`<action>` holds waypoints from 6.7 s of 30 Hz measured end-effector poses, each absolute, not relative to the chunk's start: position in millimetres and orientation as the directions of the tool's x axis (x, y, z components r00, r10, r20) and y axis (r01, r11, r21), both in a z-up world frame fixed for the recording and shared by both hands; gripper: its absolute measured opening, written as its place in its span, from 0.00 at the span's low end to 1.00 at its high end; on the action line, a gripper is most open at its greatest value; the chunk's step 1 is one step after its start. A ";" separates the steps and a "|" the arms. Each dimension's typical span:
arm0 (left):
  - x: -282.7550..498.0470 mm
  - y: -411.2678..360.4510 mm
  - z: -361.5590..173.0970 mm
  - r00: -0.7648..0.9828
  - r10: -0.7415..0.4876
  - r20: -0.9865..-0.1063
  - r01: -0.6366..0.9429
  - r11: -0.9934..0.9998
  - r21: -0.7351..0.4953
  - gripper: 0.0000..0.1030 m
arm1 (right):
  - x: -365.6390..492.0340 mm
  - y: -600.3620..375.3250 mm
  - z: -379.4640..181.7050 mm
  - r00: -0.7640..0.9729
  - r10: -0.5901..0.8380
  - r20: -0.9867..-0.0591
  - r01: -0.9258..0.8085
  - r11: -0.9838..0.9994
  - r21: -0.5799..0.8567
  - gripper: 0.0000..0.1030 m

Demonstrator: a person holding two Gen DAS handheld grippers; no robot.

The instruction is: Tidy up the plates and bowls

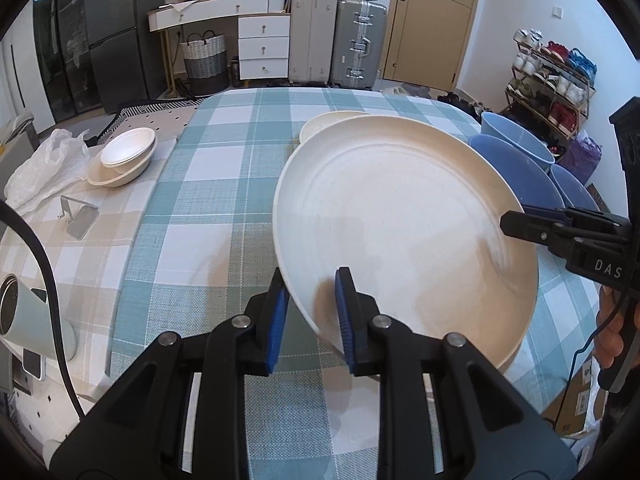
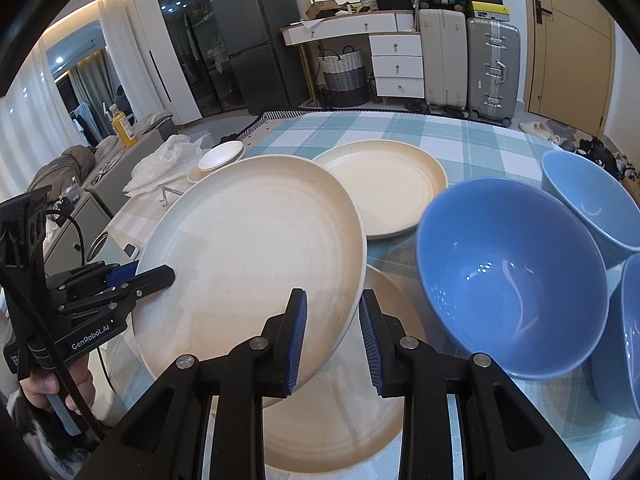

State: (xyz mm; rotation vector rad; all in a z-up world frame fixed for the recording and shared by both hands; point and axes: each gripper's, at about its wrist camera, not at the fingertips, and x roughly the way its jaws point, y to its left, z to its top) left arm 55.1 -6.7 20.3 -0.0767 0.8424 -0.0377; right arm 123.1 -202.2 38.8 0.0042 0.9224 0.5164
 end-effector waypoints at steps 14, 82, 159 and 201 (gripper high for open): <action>61.8 -24.9 2.6 0.620 -0.065 -0.782 0.067 0.997 -0.030 0.20 | 113.1 -219.4 23.5 0.482 0.408 -0.775 -0.380 0.895 0.234 0.27; 67.3 -60.2 -32.1 0.544 -0.098 -0.833 0.204 0.979 0.017 0.64 | 91.4 -227.9 -9.7 0.465 0.288 -0.837 -0.319 0.937 0.144 0.45; 256.3 39.2 93.9 0.653 -0.053 -0.755 -0.160 0.965 -0.206 0.98 | 313.8 -268.3 139.7 0.524 0.392 -0.756 -0.358 0.907 0.223 0.99; 344.2 45.9 -37.3 0.471 -0.099 -0.877 -0.202 0.955 -0.216 0.64 | 412.3 -217.6 -3.6 0.257 0.252 -0.933 -0.363 0.920 0.149 0.81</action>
